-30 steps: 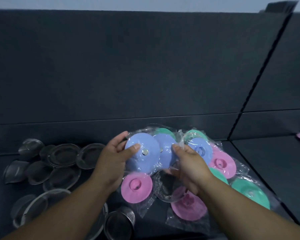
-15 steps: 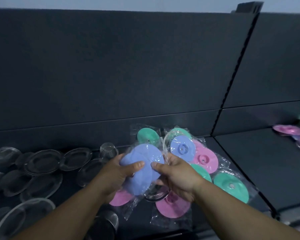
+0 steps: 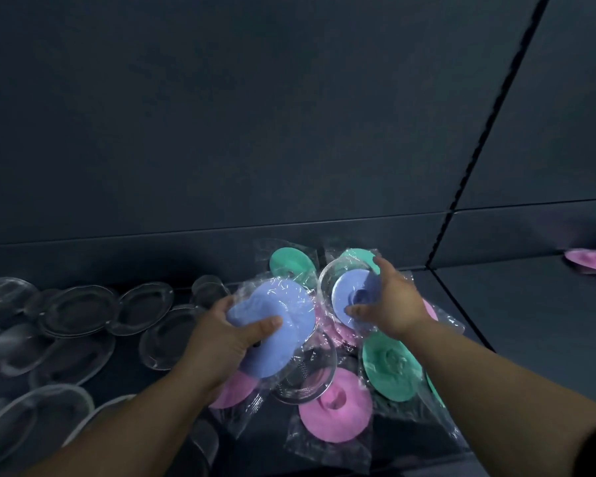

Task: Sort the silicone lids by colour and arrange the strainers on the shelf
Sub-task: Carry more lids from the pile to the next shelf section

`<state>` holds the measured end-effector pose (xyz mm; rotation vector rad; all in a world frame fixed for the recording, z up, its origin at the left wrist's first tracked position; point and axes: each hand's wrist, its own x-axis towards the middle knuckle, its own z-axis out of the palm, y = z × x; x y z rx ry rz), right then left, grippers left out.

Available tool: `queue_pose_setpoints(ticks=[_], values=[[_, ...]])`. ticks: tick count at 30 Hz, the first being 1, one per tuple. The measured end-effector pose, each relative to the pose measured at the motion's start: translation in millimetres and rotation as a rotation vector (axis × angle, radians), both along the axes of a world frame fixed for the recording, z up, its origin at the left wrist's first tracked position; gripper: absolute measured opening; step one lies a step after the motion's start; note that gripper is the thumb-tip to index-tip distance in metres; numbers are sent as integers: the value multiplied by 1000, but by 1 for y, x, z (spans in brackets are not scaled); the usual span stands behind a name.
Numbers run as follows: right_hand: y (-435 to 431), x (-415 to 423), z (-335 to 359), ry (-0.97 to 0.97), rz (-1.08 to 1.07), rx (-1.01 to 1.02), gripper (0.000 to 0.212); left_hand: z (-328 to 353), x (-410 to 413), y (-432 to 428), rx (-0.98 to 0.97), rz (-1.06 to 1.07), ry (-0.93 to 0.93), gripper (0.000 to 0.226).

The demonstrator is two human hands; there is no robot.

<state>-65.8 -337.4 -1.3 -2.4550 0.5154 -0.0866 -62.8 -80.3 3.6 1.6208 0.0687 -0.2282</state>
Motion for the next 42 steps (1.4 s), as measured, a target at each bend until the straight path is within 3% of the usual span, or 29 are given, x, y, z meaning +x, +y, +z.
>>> queue_pose_setpoints(ticks=[4, 7, 12, 15, 17, 21, 24, 26, 31, 35, 38, 42], values=[[3, -4, 7, -249, -41, 119, 88, 0, -2, -7, -2, 32, -39, 42], [-7, -10, 24, -333, -97, 242, 72, 2, -2, -16, -13, 57, -66, 47], [-28, -30, 38, -305, -135, 400, 53, 9, -10, -39, -78, 83, -107, 44], [-32, -40, 31, -223, -126, 334, 31, 9, -15, -50, -86, 69, -95, 66], [-35, -47, 27, -204, -107, 341, 27, 11, -21, -57, -112, 87, -69, 75], [-46, -61, 34, -267, -104, 563, 20, 11, -29, -64, -55, 119, -107, 75], [-60, -72, 41, -296, -166, 628, 22, 9, -36, -70, -22, 127, -109, 66], [-72, -84, 44, -215, -195, 678, 25, 8, -39, -77, -7, 136, -131, 59], [-99, -117, 28, 261, 16, 207, 27, 4, -50, -94, 28, 116, -156, 67], [-98, -125, 9, 362, 78, 66, 69, 2, -57, -103, 54, 95, -166, 71], [-95, -123, 4, 367, 57, 82, 97, 0, -57, -103, 88, 85, -157, 73], [-91, -123, 3, 385, -1, 118, 96, 0, -57, -103, 112, 87, -161, 73]])
